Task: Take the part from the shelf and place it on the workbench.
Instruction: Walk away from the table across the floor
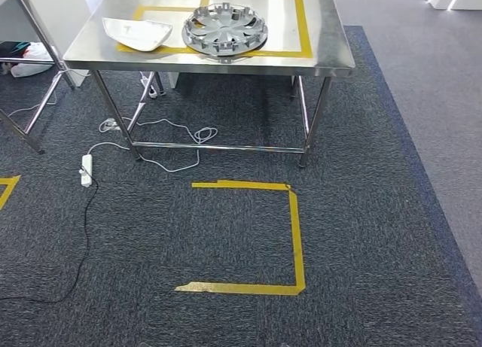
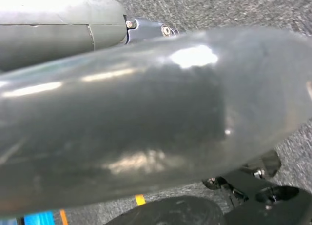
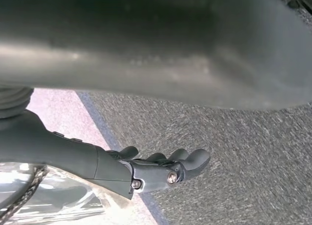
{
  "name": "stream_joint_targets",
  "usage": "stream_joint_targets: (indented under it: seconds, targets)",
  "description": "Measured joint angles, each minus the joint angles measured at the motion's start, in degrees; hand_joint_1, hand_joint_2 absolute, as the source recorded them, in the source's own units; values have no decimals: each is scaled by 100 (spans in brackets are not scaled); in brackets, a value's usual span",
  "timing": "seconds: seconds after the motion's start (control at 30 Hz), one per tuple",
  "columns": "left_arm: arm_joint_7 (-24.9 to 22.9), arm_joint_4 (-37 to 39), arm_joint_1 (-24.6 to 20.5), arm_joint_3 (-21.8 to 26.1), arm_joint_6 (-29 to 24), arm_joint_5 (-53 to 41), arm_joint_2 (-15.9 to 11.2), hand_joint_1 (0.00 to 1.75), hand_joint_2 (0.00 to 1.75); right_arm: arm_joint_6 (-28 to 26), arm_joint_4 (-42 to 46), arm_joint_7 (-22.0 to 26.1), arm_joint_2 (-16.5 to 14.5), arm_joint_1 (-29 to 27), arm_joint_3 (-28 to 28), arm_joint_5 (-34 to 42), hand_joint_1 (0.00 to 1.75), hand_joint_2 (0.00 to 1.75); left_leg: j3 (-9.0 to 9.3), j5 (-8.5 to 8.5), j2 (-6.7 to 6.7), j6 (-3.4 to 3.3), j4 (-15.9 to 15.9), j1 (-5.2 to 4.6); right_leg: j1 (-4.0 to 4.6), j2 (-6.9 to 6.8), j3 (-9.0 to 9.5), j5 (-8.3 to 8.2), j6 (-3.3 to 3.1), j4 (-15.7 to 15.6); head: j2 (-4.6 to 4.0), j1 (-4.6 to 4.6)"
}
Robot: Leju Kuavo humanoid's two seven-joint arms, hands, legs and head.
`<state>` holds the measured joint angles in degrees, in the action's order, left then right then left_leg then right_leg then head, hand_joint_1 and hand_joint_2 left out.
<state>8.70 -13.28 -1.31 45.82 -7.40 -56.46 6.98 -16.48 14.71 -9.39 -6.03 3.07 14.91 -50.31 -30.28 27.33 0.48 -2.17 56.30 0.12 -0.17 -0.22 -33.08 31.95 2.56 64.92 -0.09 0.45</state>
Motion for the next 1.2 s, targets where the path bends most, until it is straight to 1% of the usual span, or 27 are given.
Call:
stream_joint_targets:
  seconds: [0.03,0.07,0.1,0.13,0.2,0.23,0.37,0.47,0.6,0.87,1.1,1.13,1.17,1.2]
  targets:
    - [16,1,-3,0,15,-4,0,0,0,7,0,-4,0,11,6,-4,0,0,-12,-1,0,16,22,-10,4,0,221,-132,-14,-406,0,0]
    - [30,1,-9,-1,27,-8,-1,0,0,11,0,-6,0,26,14,-7,0,0,-30,-4,0,36,44,-22,6,4,383,-206,-40,-709,0,-3]
    - [39,2,-15,-1,34,-11,-3,0,0,15,0,-9,0,38,22,-9,0,0,-54,-3,1,44,69,-37,7,7,468,-225,-63,-883,0,-7]
    - [49,2,-21,-1,43,-16,-5,0,0,22,0,-14,0,44,30,-12,0,0,-81,-13,1,31,87,-52,9,11,483,-209,-83,-933,0,-10]
    - [63,3,-25,-1,64,-26,-9,0,0,34,0,-24,0,36,38,-20,0,0,-113,-40,-1,-5,97,-56,13,12,470,-240,-112,-945,0,-12]
    - [68,5,-24,-1,73,-31,-10,0,0,40,0,-26,0,33,42,-24,0,0,-117,-61,-2,-7,86,-52,20,12,461,-248,-123,-942,0,-11]
    - [78,11,-30,-1,87,-33,-10,0,0,48,0,-27,0,48,73,-27,0,0,-119,-110,-3,68,38,-39,33,10,435,-271,-160,-938,0,-11]
    - [78,16,-30,-1,89,-33,-9,0,0,49,0,-27,0,50,86,-27,0,0,-127,-132,-3,104,22,-30,43,10,421,-283,-179,-935,0,-10]
    - [78,26,-30,-1,92,-33,-10,0,0,55,0,-27,0,50,89,-27,0,0,-136,-143,-3,127,19,-27,45,10,411,-287,-185,-932,0,-10]
    - [39,39,-31,-1,120,-57,-16,0,0,78,0,-43,0,55,92,-29,0,0,-144,-144,-3,131,24,-33,31,8,401,-291,-183,-931,0,-8]
    - [-7,41,-32,-1,140,-74,-43,0,0,91,0,-77,0,63,97,-27,0,0,-196,-122,-9,73,99,-64,6,1,390,-319,-131,-930,0,-10]
    - [-7,41,-32,-1,141,-75,-45,0,0,92,0,-80,0,65,99,-27,0,0,-200,-130,-10,55,94,-66,5,1,391,-328,-115,-937,0,-11]
    - [-8,42,-33,-1,141,-76,-41,0,0,95,0,-85,0,68,102,-27,0,0,-194,-155,-6,33,58,-47,5,2,387,-320,-99,-932,0,-11]
    - [-9,43,-35,-1,140,-80,-38,0,0,97,0,-89,0,70,105,-27,0,0,-186,-187,-1,11,11,-29,8,6,362,-276,-77,-898,0,-9]
